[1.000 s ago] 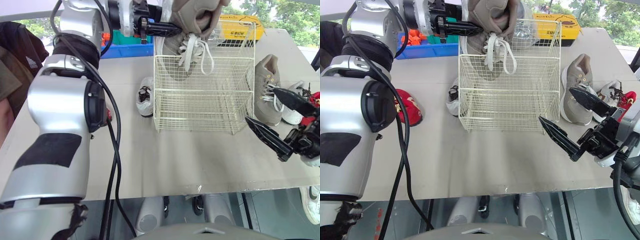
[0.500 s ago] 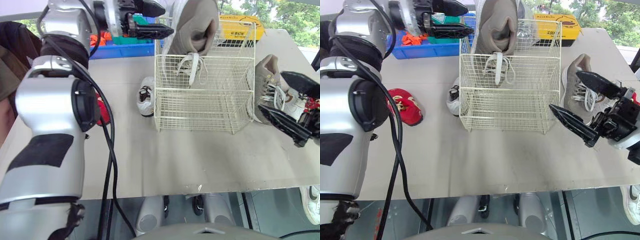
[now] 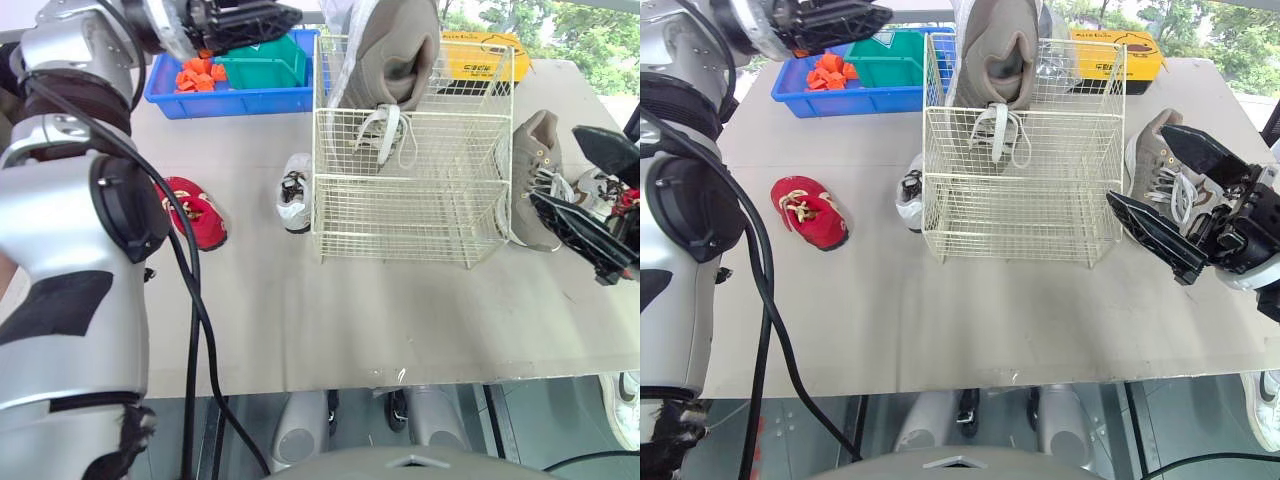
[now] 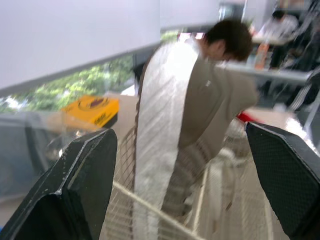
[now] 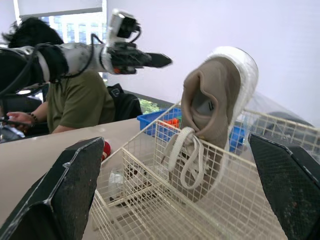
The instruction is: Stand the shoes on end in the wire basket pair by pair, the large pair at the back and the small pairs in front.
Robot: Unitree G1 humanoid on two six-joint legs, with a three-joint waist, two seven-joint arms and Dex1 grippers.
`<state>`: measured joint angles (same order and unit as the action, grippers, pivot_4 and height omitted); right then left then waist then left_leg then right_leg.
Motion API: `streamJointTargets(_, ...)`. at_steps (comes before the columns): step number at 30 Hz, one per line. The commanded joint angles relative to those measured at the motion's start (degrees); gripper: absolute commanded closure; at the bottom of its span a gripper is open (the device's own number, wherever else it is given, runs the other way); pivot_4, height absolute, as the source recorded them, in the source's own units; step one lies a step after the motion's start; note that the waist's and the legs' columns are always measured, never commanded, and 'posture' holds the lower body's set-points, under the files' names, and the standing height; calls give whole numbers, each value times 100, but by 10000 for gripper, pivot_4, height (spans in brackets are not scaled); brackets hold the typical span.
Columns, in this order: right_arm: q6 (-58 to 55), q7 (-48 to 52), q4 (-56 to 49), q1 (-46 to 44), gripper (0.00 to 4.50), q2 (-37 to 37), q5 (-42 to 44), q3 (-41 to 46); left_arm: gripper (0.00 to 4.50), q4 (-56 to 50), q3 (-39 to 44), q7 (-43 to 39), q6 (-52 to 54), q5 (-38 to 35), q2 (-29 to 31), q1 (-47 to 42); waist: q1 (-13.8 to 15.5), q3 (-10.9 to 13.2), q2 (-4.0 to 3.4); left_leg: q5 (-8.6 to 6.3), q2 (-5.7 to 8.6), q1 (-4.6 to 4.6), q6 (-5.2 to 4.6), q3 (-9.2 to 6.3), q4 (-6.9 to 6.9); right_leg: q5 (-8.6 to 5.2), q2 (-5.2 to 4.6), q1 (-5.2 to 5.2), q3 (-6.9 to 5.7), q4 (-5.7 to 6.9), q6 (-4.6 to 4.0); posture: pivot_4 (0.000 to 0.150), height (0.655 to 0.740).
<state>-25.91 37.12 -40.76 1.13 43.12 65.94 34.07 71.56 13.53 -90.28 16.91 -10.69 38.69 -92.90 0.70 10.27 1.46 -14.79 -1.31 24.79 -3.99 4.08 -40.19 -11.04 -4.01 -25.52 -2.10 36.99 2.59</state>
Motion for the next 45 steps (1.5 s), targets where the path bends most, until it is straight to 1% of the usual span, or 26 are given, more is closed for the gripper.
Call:
streamJointTargets(1,159,-61,-209,71,0,-77,48,90,1082,-1354,440,212,874,-758,83,519,-3,-2,-3,0,-2,-3,0,1,0,0,-1,2,2,3,0,1500,7400)
streamJointTargets(2,166,-63,-202,87,0,-98,15,84,1082,-1990,514,388,1200,-960,34,860,-3,-2,-3,0,-3,-7,0,2,-1,0,-2,3,5,5,0,1500,7400)
streamJointTargets(3,161,-112,-182,77,0,-120,-21,51,1082,-2901,719,779,1849,-1338,-73,1320,-8,-3,-5,0,-4,-6,1,0,-5,0,-2,3,4,9,0,1500,7400)
streamJointTargets(5,156,-392,-105,-44,0,-221,-185,-111,1082,-4916,1413,2026,3249,-2260,-498,2298,-15,-5,-7,1,-6,-14,1,4,-5,1,-4,6,14,14,0,1500,7400)
streamJointTargets(7,185,-566,-42,-139,0,-323,-317,-236,1082,-6400,1932,3152,4041,-2936,-967,2985,-26,-6,-4,14,-8,-17,26,3,-20,3,-12,9,25,29,4,1500,7400)
streamJointTargets(9,123,-780,25,-213,0,-384,-371,-332,1082,-7362,2418,4254,4656,-3631,-1485,3356,-3,-4,-2,15,-5,-11,26,0,-23,3,-15,9,39,30,5,1500,7400)
streamJointTargets(11,43,-959,104,-278,0,-398,-377,-433,1082,-8214,2655,5063,5168,-4314,-1880,3819,0,-5,0,15,-4,-12,27,-3,-24,4,-15,10,37,31,6,1500,7400)
streamJointTargets(13,-60,-1097,195,-340,0,-357,-420,-521,1082,-8779,2776,5800,5401,-4942,-2196,4151,7,-5,0,15,0,-23,27,0,-23,4,-15,14,41,38,6,1500,7400)
streamJointTargets(14,-98,-1145,233,-382,0,-329,-467,-562,1082,-9099,2686,5992,5469,-5174,-2237,4368,4,-6,-1,15,0,-30,27,-2,-22,4,-13,18,38,37,5,1500,7400)
streamJointTargets(16,-264,-1291,336,-439,0,-213,-540,-609,1082,-9788,2322,6213,5533,-5481,-2199,4882,1,-5,0,15,1,-59,28,5,-19,3,-11,41,38,39,5,1500,7400)
streamJointTargets(18,-388,-1230,428,-425,0,-43,-633,-614,1082,-10412,1826,6126,5390,-5389,-1955,5447,1,-5,0,13,2,-93,26,15,-12,2,-8,67,39,36,3,1500,7400)
streamJointTargets(21,-454,-1130,474,-365,0,275,-982,-576,1082,-11012,1165,5837,4905,-5019,-1556,6205,0,-7,-3,-1,3,-113,4,24,-9,-11,-7,84,46,30,-20,1500,7400)
streamJointTargets(24,-481,-1078,592,-324,0,448,-1250,-430,1082,-11335,519,5654,4359,-4569,-1249,6626,14,-9,-6,-2,4,-113,2,21,-9,-11,-6,84,41,30,-21,1500,7400)
streamJointTargets(25,-503,-1054,646,-292,0,511,-1347,-384,1082,-11478,212,5384,4149,-4330,-965,6882,23,-10,-5,-3,4,-113,1,21,-9,-11,-7,85,41,29,-22,1500,7400)
streamJointTargets(27,-599,-938,726,-197,0,648,-1420,-287,1082,-11618,-126,5099,3823,-4061,-683,7265,13,-18,-15,-3,6,-110,0,20,-9,-11,-4,85,42,19,-22,1500,7400)
streamJointTargets(28,-711,-935,760,-150,0,708,-1374,-228,1082,-11622,-168,5079,3736,-4079,-643,7402,13,-19,-17,-7,5,-109,-6,25,-7,-11,-5,85,48,13,-22,1500,7400)
streamJointTargets(30,-747,-947,1106,-126,0,844,-1642,-79,1082,-11651,-194,5087,3847,-4483,-577,7560,13,-19,-16,-10,4,-105,-10,26,-7,-11,-6,84,49,6,-22,1500,7400)
streamJointTargets(31,-957,-1001,1250,-112,0,974,-1667,-8,1082,-11675,-193,5030,3843,-4597,-517,7632,15,-18,-16,-11,4,-105,-11,26,-7,-11,-6,85,49,3,-22,1500,7400)
streamJointTargets(33,-1417,-1045,1647,-218,0,1501,-1950,-29,1082,-11723,-271,4891,3835,-4719,-327,7716,14,-18,-17,-12,4,-103,-15,25,-7,-11,-6,85,48,-2,-21,1500,7400)
streamJointTargets(34,-1615,-900,1872,-266,0,1846,-2069,-105,1082,-11749,-363,4945,3829,-4752,-311,7668,16,-18,-18,-13,4,-103,-16,27,-7,-11,-7,84,50,-3,-21,1500,7400)
streamJointTargets(36,-2153,-461,2427,-651,0,2442,-1967,-535,1082,-11757,-390,4947,3790,-4830,-206,7625,11,-18,-24,-14,5,-103,-18,30,-7,-11,-9,84,50,-5,-20,1500,7400)
streamJointTargets(37,-2390,-246,2804,-997,0,2600,-1884,-821,1082,-11763,-405,4916,3772,-4835,-132,7607,-1,-18,-24,-16,5,-104,-20,33,-7,-11,-9,84,54,-7,-20,1500,7400)
streamJointTargets(39,-2465,41,3548,-1807,0,2686,-2145,-1498,1082,-11767,-435,4920,3717,-4882,-52,7556,-50,-20,-21,-16,-1,-109,-20,34,-7,-11,-3,84,54,-10,-20,1500,7400)
streamJointTargets(41,-2160,433,4205,-2529,0,2662,-2737,-2244,1082,-11763,-435,5070,3708,-5055,-71,7499,-77,-21,-20,-16,-1,-108,-20,29,-3,-11,0,85,50,-15,-21,1500,7400)
streamJointTargets(44,-2362,568,5737,-4147,0,2206,-3607,-3320,1082,-11848,-360,5227,3620,-5264,-40,7482,-129,-17,-25,-16,2,-104,-21,33,-3,-10,-1,83,54,-17,-21,1500,7400)
streamJointTargets(45,-2252,679,6270,-4719,0,2030,-4105,-3817,1082,-11851,-284,5299,3589,-5380,-19,7488,-148,-14,-29,-16,4,-99,-22,37,-3,-9,-3,79,57,-19,-20,1500,7400)
